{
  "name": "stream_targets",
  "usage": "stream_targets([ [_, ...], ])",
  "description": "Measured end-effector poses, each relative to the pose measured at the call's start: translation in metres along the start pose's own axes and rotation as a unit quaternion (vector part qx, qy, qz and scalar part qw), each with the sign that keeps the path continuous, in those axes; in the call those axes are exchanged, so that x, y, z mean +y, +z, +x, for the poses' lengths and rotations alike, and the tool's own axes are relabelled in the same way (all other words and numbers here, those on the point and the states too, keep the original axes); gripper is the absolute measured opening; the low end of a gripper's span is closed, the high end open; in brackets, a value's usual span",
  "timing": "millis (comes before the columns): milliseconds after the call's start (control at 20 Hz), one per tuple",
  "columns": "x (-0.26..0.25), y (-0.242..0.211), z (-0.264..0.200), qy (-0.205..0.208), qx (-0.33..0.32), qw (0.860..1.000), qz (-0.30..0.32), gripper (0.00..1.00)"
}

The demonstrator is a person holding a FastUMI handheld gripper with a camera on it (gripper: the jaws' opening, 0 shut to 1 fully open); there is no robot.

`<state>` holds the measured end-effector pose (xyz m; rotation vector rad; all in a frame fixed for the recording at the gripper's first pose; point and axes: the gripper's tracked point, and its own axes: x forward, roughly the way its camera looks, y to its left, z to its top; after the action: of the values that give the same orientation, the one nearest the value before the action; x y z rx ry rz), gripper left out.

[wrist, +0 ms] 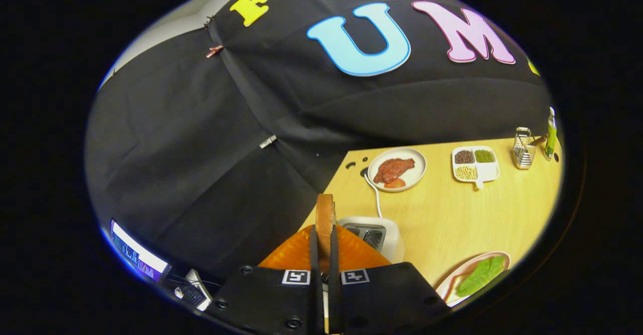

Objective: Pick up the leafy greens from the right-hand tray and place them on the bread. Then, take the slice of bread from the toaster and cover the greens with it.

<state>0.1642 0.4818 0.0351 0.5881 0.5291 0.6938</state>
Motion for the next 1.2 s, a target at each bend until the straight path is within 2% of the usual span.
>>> stream_targets([
  [200,-0.016,0.031,-0.049,0.003,-0.038,0.999,-0.014,0.08],
  [400,-0.062,0.046,-0.106,-0.023,-0.065,0.997,-0.023,0.08],
  [600,-0.107,0.039,-0.152,-0.053,-0.077,0.995,-0.018,0.07],
  [900,-0.161,-0.012,-0.192,-0.071,-0.053,0.996,-0.025,0.08],
  [1200,-0.201,-0.083,-0.185,-0.079,-0.011,0.997,0.003,0.08],
])
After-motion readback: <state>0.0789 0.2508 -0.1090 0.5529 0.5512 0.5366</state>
